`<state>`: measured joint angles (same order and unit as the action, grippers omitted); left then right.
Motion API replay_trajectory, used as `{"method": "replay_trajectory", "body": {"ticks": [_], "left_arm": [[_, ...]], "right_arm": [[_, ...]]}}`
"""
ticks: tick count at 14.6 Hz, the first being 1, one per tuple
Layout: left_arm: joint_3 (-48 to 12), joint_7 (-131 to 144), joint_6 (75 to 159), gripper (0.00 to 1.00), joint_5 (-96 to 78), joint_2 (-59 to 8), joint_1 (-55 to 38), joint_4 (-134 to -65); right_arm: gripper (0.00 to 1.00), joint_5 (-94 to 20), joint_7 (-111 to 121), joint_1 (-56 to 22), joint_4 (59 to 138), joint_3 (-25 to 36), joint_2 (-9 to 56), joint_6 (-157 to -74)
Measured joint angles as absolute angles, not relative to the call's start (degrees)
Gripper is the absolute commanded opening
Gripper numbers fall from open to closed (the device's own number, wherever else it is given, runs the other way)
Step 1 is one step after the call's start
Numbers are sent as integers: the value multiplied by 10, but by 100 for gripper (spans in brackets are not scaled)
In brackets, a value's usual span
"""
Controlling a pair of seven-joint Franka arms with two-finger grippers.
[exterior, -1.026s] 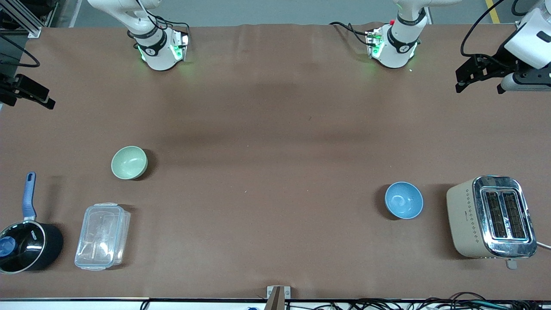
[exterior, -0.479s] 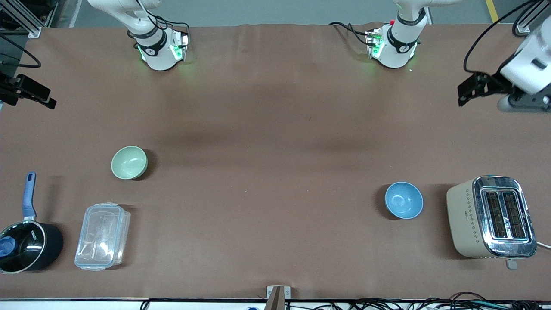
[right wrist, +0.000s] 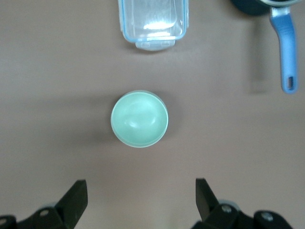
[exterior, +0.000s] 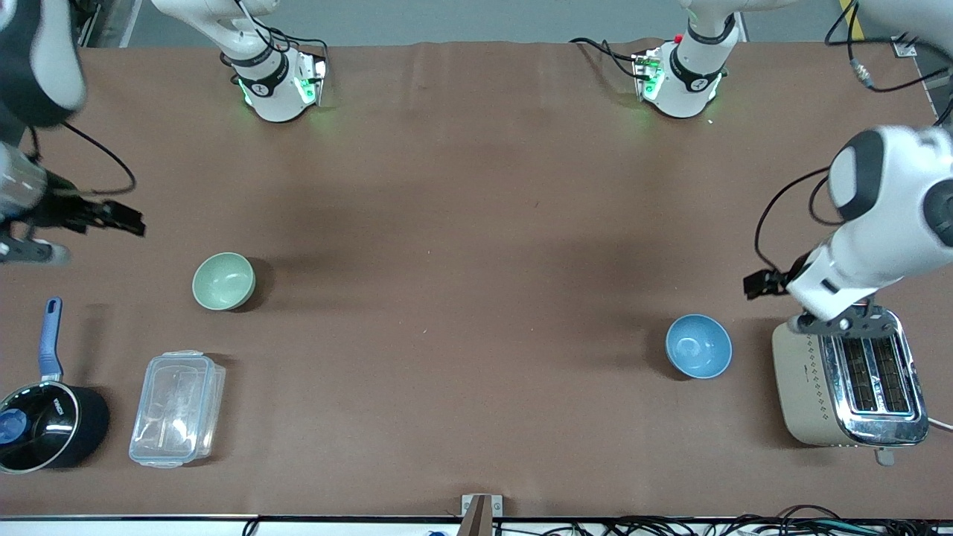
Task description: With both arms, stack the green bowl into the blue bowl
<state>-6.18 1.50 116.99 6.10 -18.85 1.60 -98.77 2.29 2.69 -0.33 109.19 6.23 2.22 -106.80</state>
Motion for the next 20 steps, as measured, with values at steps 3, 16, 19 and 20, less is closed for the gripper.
{"method": "replay_trajectory", "body": {"ticks": [3, 16, 19, 20], "left_arm": [[-61, 31, 1263, 86, 65, -236, 22, -1025], [-68, 40, 1381, 1, 65, -364, 35, -1010], [-122, 74, 1366, 0, 65, -354, 36, -1002], [-150, 108, 1351, 0, 65, -349, 34, -1001]], "right_arm": [[100, 23, 49, 0, 1241, 82, 32, -1270], [35, 15, 52, 2, 1370, 105, 158, -1553], [0, 3, 51, 2, 1370, 104, 159, -1553], [0, 1, 51, 2, 1370, 104, 159, -1555]]}}
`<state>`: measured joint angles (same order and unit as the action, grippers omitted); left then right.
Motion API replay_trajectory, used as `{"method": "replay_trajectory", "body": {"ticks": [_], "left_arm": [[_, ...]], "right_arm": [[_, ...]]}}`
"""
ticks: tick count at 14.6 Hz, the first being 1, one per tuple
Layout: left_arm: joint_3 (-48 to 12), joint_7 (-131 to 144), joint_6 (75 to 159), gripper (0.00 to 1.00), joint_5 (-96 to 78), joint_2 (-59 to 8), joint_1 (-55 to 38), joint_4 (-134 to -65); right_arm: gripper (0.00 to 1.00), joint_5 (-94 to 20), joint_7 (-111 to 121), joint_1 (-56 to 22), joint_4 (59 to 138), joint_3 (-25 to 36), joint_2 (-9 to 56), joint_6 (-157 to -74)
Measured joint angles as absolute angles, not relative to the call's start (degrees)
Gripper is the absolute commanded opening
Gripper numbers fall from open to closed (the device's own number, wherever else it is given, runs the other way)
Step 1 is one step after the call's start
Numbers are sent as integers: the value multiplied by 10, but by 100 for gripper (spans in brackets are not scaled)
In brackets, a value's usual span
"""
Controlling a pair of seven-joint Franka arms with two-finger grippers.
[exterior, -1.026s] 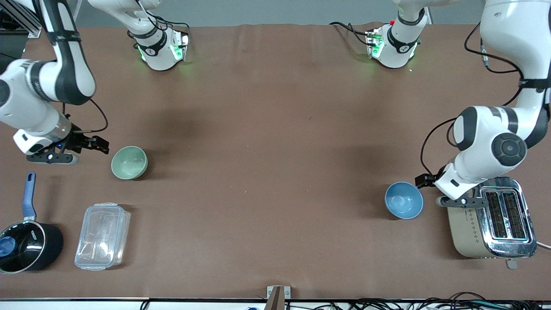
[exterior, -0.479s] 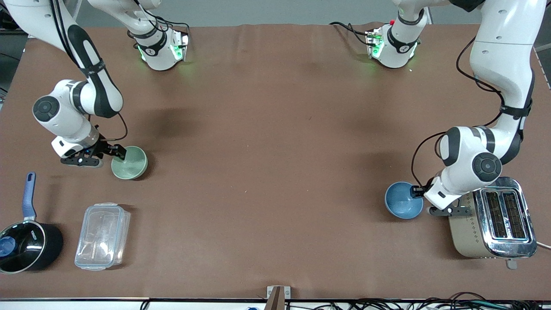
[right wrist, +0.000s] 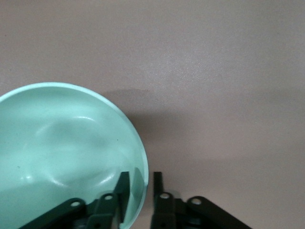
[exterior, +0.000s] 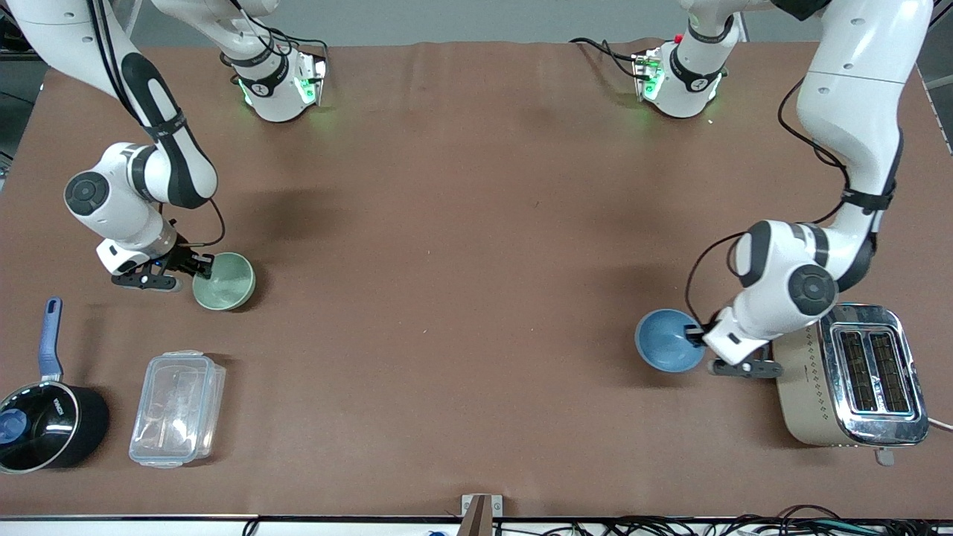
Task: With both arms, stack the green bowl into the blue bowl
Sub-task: 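Carry both bowls toward the table middle, bringing them together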
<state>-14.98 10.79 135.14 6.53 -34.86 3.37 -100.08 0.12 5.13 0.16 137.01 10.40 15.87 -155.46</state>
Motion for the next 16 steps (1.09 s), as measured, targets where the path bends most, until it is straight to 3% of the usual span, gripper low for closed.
{"method": "replay_trajectory", "body": {"ticks": [3, 5, 10, 12, 16], "left_arm": [[-234, 241, 1320, 0, 65, -333, 21, -996], [-271, 315, 1316, 0, 65, -330, 6, -992], [-281, 496, 1316, 0, 65, -350, -110, -960], [-280, 542, 1316, 0, 65, -373, -151, -942], [-278, 588, 1321, 2, 65, -418, -201, -925]], "right_arm": [[0, -7, 51, 1, 1367, 102, 151, -1545], [0, -8, 51, -1, 1351, 102, 137, -1496], [0, -12, 34, -24, 1168, 90, 73, -1164], [0, -18, -26, -33, 1112, 50, 65, -1095], [0, -41, -205, -47, 1093, -71, 72, -1088]]}}
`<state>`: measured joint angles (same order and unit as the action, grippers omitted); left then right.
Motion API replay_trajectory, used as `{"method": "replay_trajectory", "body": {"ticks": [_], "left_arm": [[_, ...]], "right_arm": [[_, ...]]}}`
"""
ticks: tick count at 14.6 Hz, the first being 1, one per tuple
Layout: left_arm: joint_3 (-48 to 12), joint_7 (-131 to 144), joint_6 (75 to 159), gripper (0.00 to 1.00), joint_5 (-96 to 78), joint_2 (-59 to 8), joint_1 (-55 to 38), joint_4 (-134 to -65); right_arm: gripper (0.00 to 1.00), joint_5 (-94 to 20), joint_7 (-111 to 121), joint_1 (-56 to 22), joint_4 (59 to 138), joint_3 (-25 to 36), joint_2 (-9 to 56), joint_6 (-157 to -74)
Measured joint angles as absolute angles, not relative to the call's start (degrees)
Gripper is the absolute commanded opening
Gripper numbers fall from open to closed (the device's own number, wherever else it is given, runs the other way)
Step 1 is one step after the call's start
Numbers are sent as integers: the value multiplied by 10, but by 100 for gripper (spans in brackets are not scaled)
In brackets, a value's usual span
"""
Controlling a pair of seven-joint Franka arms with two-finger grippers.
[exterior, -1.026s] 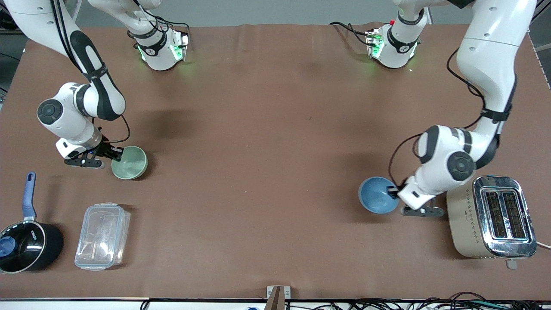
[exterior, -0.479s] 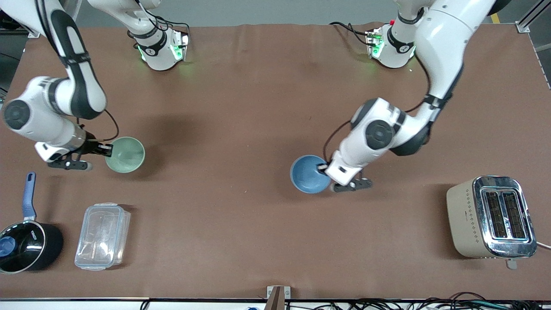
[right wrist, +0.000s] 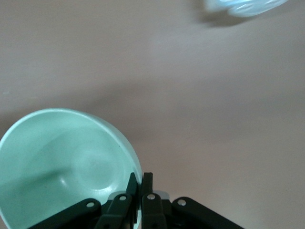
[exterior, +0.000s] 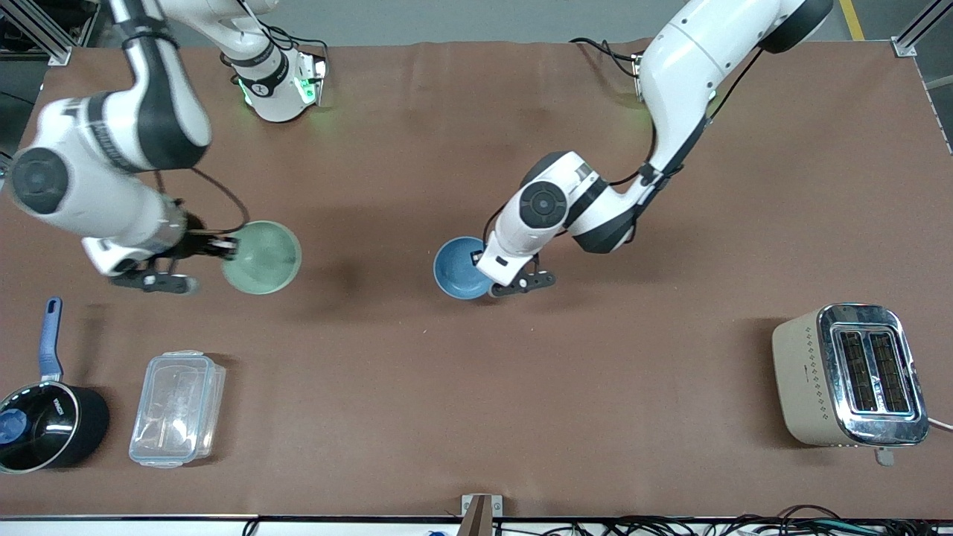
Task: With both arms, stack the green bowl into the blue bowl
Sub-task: 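Carry both bowls toward the table middle, bringing them together, then lower the green bowl into the blue bowl while the left gripper withdraws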
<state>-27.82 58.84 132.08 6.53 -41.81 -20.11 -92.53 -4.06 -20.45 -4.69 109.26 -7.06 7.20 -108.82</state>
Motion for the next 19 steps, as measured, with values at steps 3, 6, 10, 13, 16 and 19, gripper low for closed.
{"method": "replay_trajectory", "body": {"ticks": [3, 6, 10, 13, 16, 19], "left_arm": [[-277, 589, 1330, 58, 65, -438, -207, -921], [-275, 589, 1349, 100, 65, -440, -206, -912], [-239, 575, 1297, 100, 107, -386, -184, -859], [-230, 511, 1179, 100, 123, -294, -123, -823], [-230, 413, 1114, 100, 123, -217, -52, -819], [-230, 316, 1056, 100, 123, -165, 4, -819]], "right_arm": [[0, -47, -309, -55, 1085, -144, 80, -1120], [0, -47, -378, -60, 1085, -192, 94, -1161], [0, -47, -428, -76, 1085, -221, 129, -1219], [0, -33, -486, -120, 1085, -224, 169, -1279], [0, 23, -574, -168, 1085, -225, 218, -1324], [0, 49, -618, -195, 1086, -225, 260, -1364]]}}
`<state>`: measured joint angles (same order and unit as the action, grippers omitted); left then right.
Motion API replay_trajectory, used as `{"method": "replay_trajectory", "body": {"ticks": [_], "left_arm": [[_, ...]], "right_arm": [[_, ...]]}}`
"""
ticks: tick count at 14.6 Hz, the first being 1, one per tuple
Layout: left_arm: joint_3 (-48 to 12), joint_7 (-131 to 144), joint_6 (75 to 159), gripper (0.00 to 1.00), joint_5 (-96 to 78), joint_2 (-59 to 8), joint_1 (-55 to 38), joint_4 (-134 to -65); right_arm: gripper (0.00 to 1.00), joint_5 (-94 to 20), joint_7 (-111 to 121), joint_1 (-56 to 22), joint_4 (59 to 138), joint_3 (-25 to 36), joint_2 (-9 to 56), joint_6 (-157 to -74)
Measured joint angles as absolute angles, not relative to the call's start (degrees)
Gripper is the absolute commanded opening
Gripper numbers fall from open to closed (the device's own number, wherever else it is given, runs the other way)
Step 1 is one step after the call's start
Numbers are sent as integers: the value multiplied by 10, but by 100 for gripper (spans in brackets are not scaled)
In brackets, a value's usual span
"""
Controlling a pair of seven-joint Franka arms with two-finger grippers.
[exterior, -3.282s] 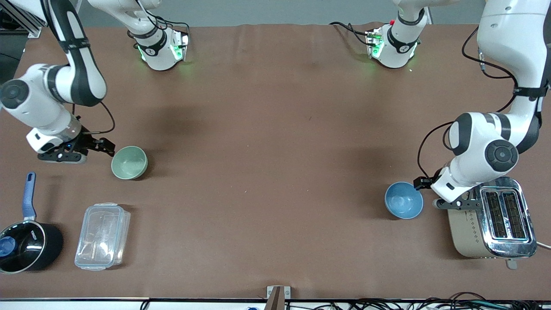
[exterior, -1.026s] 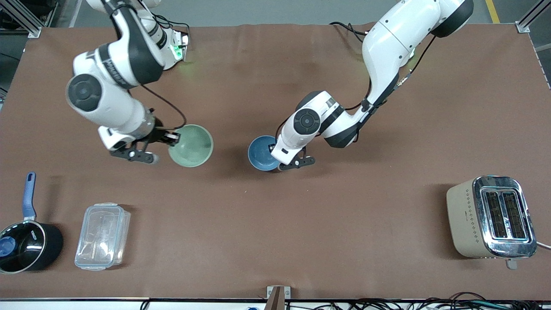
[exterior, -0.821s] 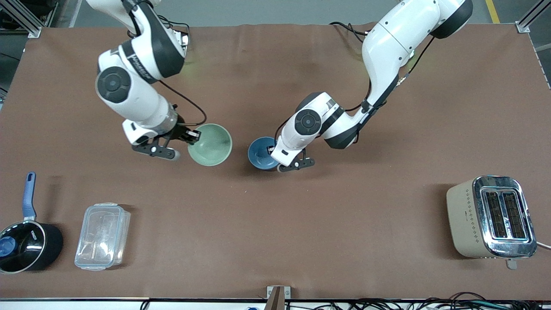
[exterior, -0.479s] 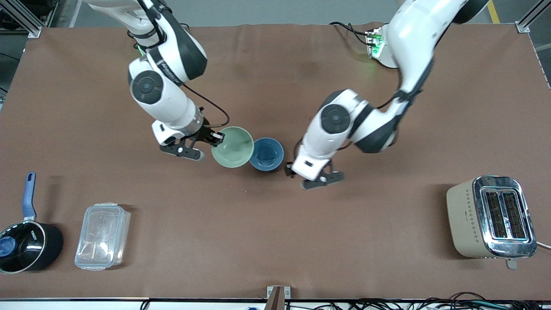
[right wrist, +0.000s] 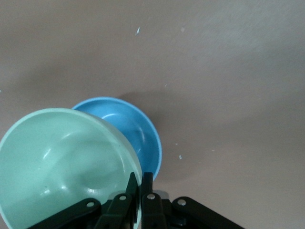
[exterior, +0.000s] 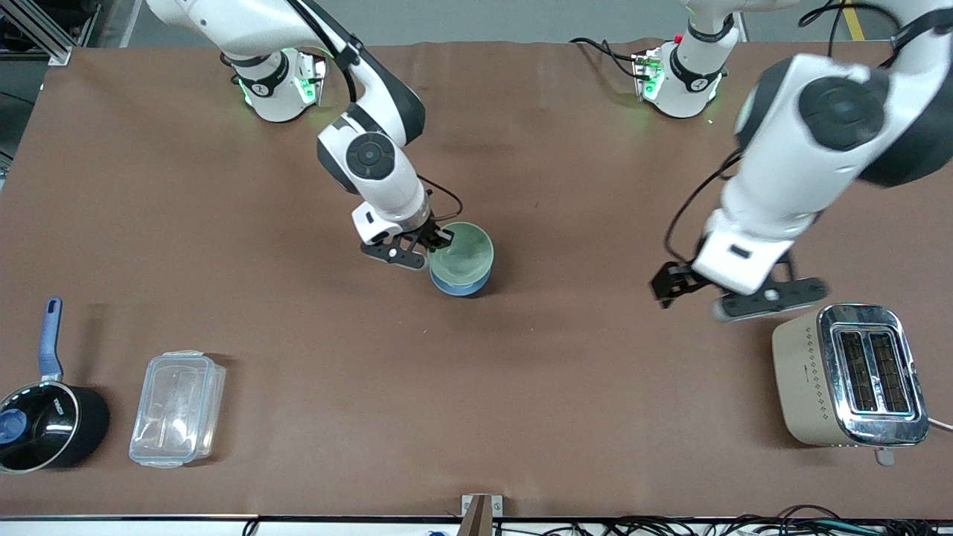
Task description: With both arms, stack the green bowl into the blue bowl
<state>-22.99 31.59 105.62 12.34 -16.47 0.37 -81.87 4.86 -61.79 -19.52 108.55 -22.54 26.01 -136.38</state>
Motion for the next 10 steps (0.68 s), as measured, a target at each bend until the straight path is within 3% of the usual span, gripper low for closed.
{"method": "replay_trajectory", "body": {"ticks": [7, 10], "left_arm": [[-224, 116, 918, 100, 64, -55, 77, -820], [-149, 63, 876, 100, 38, -19, 48, -835]], "right_arm": [[2, 97, -662, -205, 1085, -225, 294, -1378], [1, 103, -666, -203, 1084, -222, 294, -1378]]}}
